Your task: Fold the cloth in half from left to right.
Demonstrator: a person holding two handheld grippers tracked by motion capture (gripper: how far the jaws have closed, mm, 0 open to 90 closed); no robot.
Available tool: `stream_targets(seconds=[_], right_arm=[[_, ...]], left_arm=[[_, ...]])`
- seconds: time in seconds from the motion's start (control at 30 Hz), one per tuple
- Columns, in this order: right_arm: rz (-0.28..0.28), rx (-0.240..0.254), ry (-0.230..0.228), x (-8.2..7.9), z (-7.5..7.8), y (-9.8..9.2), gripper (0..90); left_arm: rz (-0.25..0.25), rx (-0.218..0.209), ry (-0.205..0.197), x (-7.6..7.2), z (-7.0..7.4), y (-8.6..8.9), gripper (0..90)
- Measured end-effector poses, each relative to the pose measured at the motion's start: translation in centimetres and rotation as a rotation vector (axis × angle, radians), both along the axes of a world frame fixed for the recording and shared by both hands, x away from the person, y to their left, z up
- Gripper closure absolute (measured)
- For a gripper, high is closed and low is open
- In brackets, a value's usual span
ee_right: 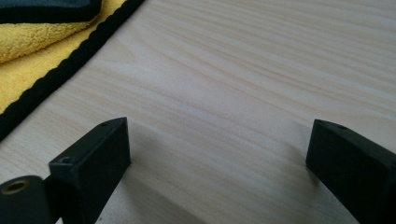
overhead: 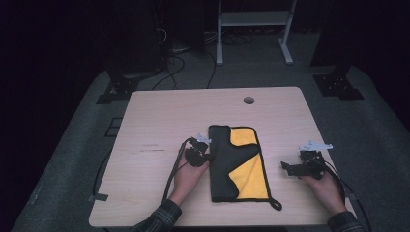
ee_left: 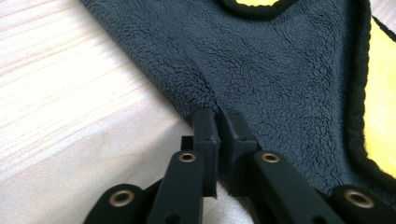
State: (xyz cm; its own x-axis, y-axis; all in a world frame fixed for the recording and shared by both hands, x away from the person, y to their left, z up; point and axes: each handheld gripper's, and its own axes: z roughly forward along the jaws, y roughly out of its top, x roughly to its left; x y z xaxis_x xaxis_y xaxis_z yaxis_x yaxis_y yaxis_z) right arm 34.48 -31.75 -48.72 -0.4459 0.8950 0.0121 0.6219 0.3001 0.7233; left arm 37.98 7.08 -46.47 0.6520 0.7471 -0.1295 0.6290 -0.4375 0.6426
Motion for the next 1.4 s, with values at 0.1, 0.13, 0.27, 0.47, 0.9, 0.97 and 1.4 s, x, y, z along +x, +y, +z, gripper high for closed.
stream_targets(seconds=[0.1, 0.13, 0.27, 0.47, 0.9, 0.97, 1.4], right_arm=[[0.000, 0.000, 0.000, 0.0, 0.0, 0.0, 5.4], [0.000, 0.000, 0.000, 0.0, 0.0, 0.0, 5.4], [0.000, 0.000, 0.000, 0.0, 0.0, 0.0, 5.4], [0.001, 0.000, 0.001, 0.0, 0.0, 0.0, 5.4], [0.011, 0.000, 0.000, 0.0, 0.0, 0.0, 5.4], [0.014, 0.000, 0.001, 0.0, 0.0, 0.0, 5.4], [0.129, 0.051, -0.006, 0.4, 2.2, 1.7, 14.7]], left_arm=[[-0.014, 0.014, 0.011, -0.1, 0.2, 0.1, 86.8], [-0.021, 0.013, 0.022, -0.2, 0.2, 0.3, 86.9], [-0.027, -0.017, 0.062, -0.5, 0.3, 1.8, 87.1], [-0.022, -0.009, 0.071, -0.8, 0.5, 4.2, 87.1], [0.029, 0.033, 0.018, -0.3, 0.5, 7.3, 83.7], [0.031, 0.025, 0.001, -0.4, 0.6, 7.7, 75.0], [0.043, 0.047, -0.058, -2.7, 0.6, 11.0, 39.0]])
